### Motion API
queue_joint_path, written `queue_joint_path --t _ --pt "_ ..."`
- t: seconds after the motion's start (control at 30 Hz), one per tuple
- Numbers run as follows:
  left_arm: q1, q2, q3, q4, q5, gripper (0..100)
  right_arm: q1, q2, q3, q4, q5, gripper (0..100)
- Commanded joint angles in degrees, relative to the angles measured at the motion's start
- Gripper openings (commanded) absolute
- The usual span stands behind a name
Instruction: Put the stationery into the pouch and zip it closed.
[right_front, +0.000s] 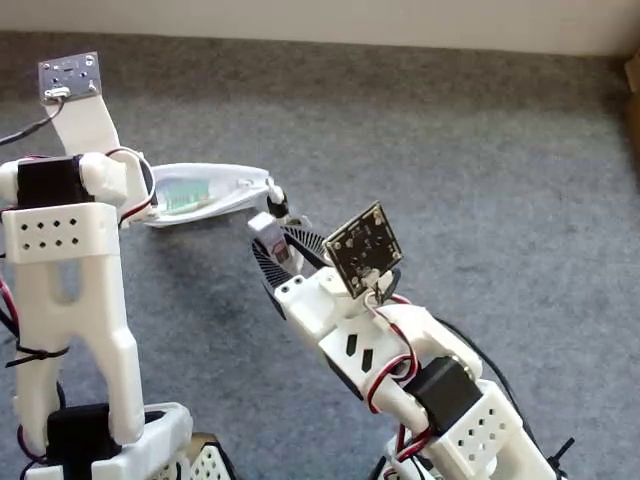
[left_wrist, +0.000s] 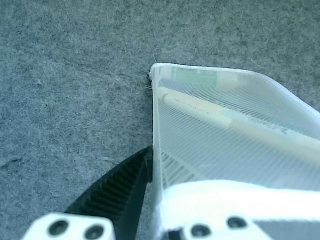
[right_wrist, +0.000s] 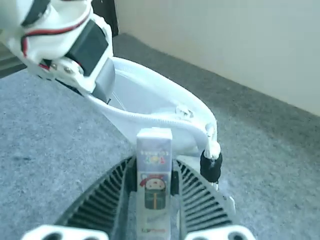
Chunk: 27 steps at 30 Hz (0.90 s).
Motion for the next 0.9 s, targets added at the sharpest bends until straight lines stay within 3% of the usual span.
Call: queue_joint_path --t 0.0,0.37,0.7,0.87 --pt "1.1 -0.4 0.8 -0.3 -0.2 1 -0.6 -1.8 -1.2 -4.4 -0.4 0.8" --pt "1.2 -0.4 0.8 -0.3 -0.3 1 -0.6 -1.6 -1.1 -18.0 -0.2 0.8" --pt "1.1 -0.4 0.8 -0.3 -0.3 1 -0.6 -1.2 -0.6 -37.5 -0.2 0.8" --pt "1.1 -0.4 0.8 -0.3 -0.3 1 -0.6 5.7 -1.1 -43.3 -0.2 0.8"
